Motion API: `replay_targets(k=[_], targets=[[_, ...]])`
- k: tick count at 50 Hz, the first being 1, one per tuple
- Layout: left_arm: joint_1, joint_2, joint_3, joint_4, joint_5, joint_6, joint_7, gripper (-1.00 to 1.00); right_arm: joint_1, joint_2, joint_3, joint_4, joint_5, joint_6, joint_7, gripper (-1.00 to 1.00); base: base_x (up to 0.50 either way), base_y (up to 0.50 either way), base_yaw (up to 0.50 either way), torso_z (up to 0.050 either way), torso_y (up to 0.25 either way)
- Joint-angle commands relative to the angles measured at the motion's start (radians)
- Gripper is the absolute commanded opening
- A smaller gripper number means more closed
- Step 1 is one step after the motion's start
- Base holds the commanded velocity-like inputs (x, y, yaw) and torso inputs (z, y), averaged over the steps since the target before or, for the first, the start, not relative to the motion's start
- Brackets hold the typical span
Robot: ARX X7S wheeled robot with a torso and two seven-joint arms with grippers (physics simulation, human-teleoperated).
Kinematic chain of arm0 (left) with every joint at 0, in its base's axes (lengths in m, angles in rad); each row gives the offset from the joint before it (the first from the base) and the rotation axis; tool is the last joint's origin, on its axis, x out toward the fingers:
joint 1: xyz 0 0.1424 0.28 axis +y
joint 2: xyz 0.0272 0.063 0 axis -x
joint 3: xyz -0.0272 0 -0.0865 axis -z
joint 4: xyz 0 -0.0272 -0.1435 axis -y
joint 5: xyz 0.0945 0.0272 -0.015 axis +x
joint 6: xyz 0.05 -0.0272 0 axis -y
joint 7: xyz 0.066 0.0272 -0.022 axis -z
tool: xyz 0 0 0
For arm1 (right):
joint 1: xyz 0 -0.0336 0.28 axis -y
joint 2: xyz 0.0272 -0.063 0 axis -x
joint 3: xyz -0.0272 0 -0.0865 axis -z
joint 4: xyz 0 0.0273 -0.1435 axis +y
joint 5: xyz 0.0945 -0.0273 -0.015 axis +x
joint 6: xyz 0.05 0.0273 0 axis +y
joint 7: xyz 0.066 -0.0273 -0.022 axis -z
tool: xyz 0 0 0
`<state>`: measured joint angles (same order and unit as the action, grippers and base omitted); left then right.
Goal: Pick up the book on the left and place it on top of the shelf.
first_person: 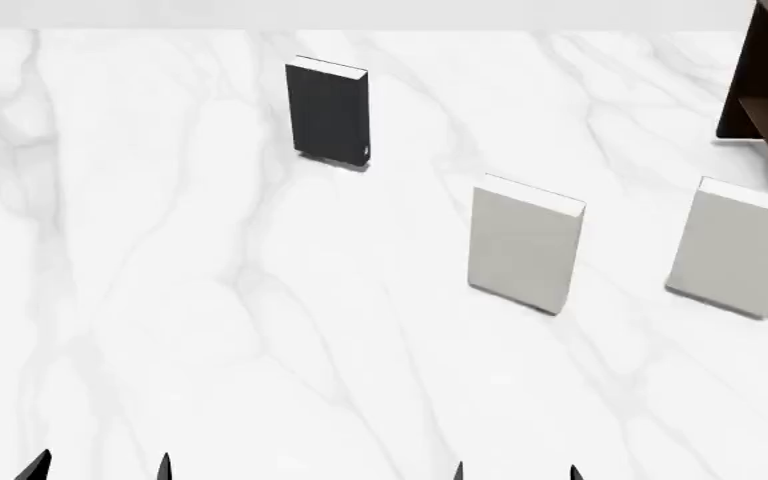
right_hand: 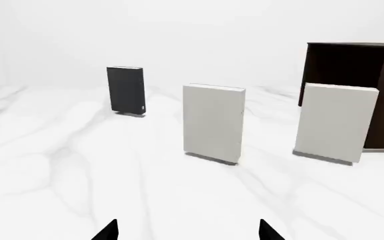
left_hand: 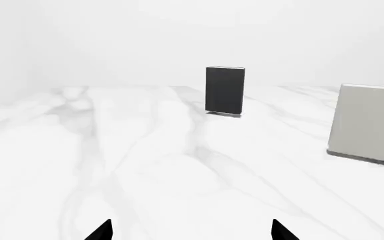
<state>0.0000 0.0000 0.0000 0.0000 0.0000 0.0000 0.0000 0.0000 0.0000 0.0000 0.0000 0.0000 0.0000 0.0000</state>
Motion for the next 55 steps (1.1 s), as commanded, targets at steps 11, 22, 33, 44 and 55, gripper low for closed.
replay_targets(k=[11,22,33,44,55], targets=[[-0.009,-0.046,0.058,0.01,-0.038,-0.053,-0.045,1.0,0.002,0.046,-0.054,0.016,0.065,-0.012,0.03,1.0,0.0,0.0,0.0,0.0,0.0],[-0.009,-0.069,0.081,-0.016,-0.066,-0.006,-0.044,1.0,0.011,0.068,-0.072,0.021,0.104,0.002,0.033,1.0,0.0,-0.22,0.0,0.0,0.0],[-0.01,-0.084,0.098,-0.02,-0.079,0.007,-0.053,1.0,0.014,0.077,-0.083,0.014,0.116,0.016,0.062,1.0,0.01,-0.41,0.0,0.0,0.0],[-0.017,-0.095,0.112,-0.01,-0.082,-0.014,-0.081,1.0,0.011,0.091,-0.1,-0.045,0.108,0.057,0.096,1.0,0.0,0.0,0.0,0.0,0.0],[-0.614,-0.207,0.012,0.537,-0.311,-1.095,-0.104,1.0,0.713,0.132,-0.003,-0.457,0.347,1.056,0.189,1.0,0.0,0.0,0.0,0.0,0.0]])
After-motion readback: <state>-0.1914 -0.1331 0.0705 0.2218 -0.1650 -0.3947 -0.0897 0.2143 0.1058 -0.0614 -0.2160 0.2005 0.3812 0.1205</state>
